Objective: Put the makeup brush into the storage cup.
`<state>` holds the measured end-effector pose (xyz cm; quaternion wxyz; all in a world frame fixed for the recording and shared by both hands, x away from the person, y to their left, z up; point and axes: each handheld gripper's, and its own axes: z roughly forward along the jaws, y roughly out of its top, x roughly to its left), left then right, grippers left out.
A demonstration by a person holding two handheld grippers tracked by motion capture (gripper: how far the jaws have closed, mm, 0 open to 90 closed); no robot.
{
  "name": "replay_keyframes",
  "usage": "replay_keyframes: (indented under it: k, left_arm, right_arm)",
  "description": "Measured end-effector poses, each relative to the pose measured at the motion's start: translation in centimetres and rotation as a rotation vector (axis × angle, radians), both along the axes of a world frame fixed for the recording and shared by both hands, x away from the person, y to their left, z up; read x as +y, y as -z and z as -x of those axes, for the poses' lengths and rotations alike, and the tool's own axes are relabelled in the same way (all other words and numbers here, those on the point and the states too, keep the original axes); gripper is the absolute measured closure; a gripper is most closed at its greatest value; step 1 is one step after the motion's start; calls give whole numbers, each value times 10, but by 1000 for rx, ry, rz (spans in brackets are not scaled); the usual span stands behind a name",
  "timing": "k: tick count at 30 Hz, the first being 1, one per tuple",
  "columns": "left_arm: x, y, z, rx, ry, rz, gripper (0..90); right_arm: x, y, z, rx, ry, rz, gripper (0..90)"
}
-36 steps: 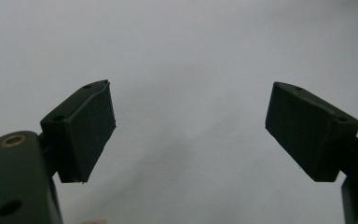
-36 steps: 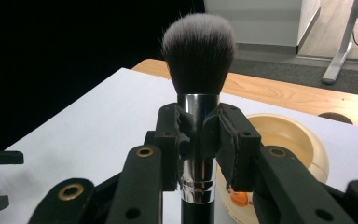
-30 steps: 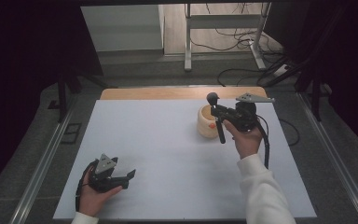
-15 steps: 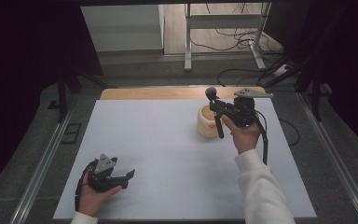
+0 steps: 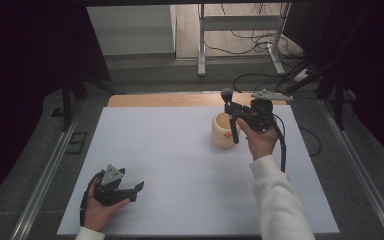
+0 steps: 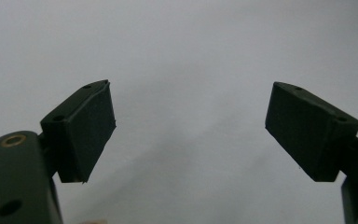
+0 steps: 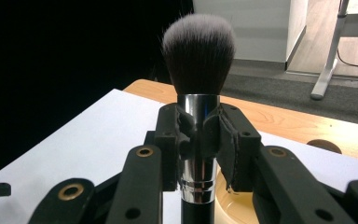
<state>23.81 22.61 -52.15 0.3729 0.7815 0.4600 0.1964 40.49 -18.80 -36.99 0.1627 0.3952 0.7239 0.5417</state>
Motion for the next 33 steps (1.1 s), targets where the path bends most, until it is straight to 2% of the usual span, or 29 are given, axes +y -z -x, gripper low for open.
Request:
replay_keyframes:
  k: [5, 11, 20, 33]
  left_arm:
    - [1, 1, 0, 2, -3, 0, 162]
    - [0, 1, -1, 4, 2, -4, 161]
    - [0, 0, -1, 0, 8, 6, 160]
    - [2, -1, 0, -3, 0, 10, 160]
  right_arm:
    - [0, 2, -5, 4, 16, -5, 709]
    - [-2, 4, -18, 6, 37, -34, 709]
    - [-5, 2, -30, -3, 60, -42, 709]
    - [-7, -2, -37, -11, 76, -45, 709]
